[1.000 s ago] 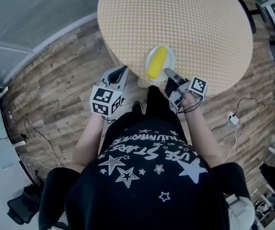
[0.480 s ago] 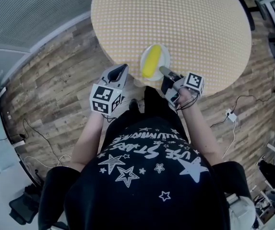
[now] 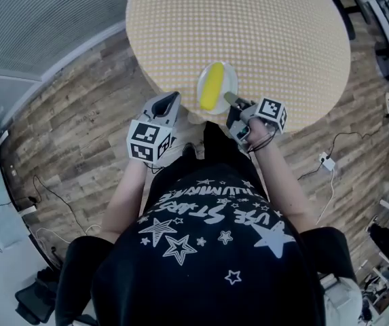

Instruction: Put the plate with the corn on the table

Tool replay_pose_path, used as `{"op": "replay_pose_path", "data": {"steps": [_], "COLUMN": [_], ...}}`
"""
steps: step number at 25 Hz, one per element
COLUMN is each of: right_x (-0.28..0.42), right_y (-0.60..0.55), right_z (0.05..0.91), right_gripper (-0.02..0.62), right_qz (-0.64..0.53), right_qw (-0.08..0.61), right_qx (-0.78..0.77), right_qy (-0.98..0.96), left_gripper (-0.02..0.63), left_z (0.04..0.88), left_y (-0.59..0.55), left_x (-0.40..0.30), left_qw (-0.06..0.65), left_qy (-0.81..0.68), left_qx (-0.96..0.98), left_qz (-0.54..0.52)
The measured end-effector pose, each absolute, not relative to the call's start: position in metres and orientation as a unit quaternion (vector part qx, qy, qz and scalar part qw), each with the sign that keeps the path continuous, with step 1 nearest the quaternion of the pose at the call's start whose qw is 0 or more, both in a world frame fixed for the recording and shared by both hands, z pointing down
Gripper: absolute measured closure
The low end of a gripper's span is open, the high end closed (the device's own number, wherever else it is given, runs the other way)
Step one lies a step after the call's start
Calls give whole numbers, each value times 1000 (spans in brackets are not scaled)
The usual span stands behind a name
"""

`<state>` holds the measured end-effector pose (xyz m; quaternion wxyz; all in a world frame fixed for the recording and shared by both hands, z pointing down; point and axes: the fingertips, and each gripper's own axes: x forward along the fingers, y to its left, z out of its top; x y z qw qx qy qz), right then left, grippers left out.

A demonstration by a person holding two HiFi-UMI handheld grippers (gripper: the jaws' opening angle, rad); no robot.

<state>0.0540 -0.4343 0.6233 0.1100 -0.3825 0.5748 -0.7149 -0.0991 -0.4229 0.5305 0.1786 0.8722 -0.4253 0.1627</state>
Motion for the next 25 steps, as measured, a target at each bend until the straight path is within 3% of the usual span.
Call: {"op": "replay_pose_path", "data": {"steps": [11,16,20,25], "right_x": [63,72,78,87], "right_y": [-434,-428,-429,-433], "right_z": [620,618,613,590], "right_gripper": [542,487,479,480], "right_qz": [-684,-663,-646,-572], "right_qw": [81,51,42,30], "right_qx": [-441,-462,-470,-512], "right_qy": [576,587,600,640], "left_gripper": [598,598,598,598], "left_z": [526,520,515,504], "left_y": [-412,-408,-409,-405], "left_x": [-108,-110,-114,-119], "left_qw": [172,167,159,155], "left_qy": [-429,-435,-436,-431], "left_qx": [873,872,874,879], "left_qz": [158,149,144,130]}}
